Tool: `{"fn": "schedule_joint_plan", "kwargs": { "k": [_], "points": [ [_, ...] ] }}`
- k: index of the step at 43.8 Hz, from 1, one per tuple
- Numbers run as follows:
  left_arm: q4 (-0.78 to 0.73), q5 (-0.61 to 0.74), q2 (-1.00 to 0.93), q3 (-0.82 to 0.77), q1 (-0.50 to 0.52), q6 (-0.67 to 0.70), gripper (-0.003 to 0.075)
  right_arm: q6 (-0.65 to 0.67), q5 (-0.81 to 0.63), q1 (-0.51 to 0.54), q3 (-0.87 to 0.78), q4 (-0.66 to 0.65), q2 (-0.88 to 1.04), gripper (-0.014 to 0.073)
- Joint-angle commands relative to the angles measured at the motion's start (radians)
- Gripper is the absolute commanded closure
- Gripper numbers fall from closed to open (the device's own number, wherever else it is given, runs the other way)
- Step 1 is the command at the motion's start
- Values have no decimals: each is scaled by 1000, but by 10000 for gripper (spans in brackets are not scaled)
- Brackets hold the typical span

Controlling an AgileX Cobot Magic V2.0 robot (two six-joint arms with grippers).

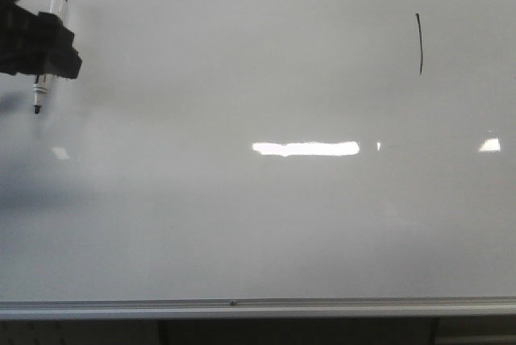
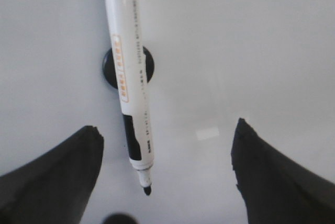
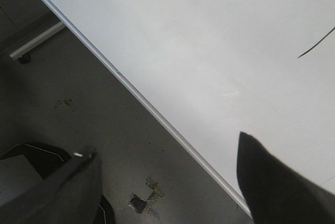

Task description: Write number 1 on whiteboard

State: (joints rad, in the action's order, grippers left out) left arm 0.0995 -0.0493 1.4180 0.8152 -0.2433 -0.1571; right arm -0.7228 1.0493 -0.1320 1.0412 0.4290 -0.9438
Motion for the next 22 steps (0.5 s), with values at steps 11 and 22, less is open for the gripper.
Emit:
{"fn": "schedule_joint_plan", "kwargs": {
  "k": [11, 22],
  "points": [
    [-146, -433, -324, 153, 3, 9, 209, 342, -23, 4, 30, -174, 8, 34],
    [-281, -756, -535, 237, 3, 177, 209, 622, 74, 4, 30, -332, 13, 34]
  ]
}}
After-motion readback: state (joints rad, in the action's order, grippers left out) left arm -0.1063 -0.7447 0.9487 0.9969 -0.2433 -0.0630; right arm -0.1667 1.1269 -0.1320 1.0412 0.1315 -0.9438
